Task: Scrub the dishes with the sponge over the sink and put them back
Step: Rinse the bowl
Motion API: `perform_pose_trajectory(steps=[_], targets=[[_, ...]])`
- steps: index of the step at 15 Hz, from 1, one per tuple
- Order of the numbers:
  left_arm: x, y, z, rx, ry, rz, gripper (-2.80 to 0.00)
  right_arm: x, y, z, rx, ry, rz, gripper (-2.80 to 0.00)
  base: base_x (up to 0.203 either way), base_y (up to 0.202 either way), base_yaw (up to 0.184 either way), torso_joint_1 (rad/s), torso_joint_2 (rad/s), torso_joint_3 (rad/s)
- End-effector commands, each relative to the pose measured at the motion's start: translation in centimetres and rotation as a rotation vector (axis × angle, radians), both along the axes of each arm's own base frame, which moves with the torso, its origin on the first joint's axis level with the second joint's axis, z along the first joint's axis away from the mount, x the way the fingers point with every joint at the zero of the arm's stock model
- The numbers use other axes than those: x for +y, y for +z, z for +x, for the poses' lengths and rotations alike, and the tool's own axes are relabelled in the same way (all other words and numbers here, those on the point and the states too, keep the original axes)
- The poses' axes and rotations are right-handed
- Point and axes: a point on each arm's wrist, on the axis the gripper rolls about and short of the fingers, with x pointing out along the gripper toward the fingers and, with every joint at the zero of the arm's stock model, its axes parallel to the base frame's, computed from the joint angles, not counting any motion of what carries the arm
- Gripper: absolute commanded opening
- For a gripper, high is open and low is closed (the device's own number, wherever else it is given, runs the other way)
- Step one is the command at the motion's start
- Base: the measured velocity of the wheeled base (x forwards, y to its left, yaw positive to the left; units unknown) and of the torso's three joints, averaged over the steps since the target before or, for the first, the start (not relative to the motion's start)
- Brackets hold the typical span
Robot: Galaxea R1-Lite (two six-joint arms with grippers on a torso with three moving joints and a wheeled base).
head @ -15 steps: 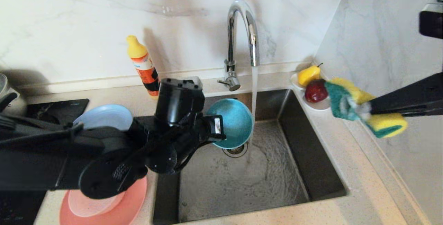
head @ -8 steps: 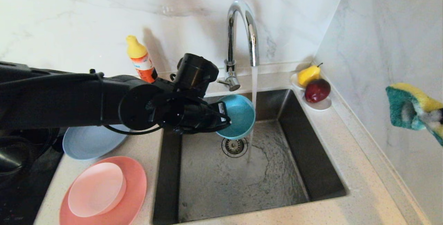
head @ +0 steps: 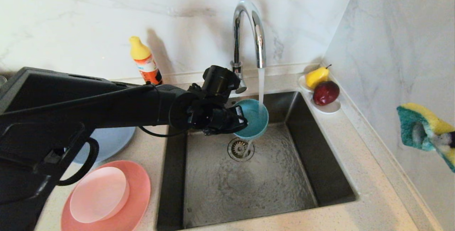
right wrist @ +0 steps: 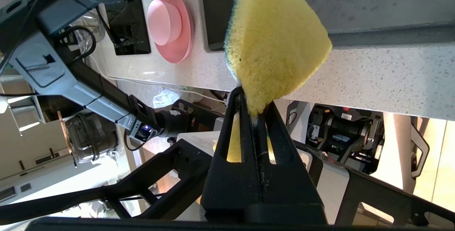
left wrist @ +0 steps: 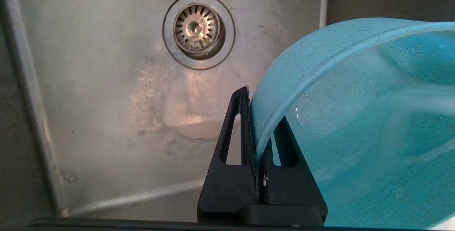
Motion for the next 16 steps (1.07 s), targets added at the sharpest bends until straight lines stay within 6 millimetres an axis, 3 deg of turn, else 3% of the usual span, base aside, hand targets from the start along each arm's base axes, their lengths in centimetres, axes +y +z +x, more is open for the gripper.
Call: perform_pose_trajectory(steps=[1,16], targets=[[-0.6,-1.4,0.8,0.019,0.004,0.010,-2.80,0.0,-0.1,-0.2,0.010,-0.002,0.008,-2.80,0.000,0.000,0.000,0.000,0.00,0.000],[-0.3,-1.9,-0.7,0.115,-0.012,-0.013,-2.80,0.1,-0.4,0.2,0.010,0.000,0.011,-2.80,0.000,0.000,0.000,0.000,0.00,0.000]])
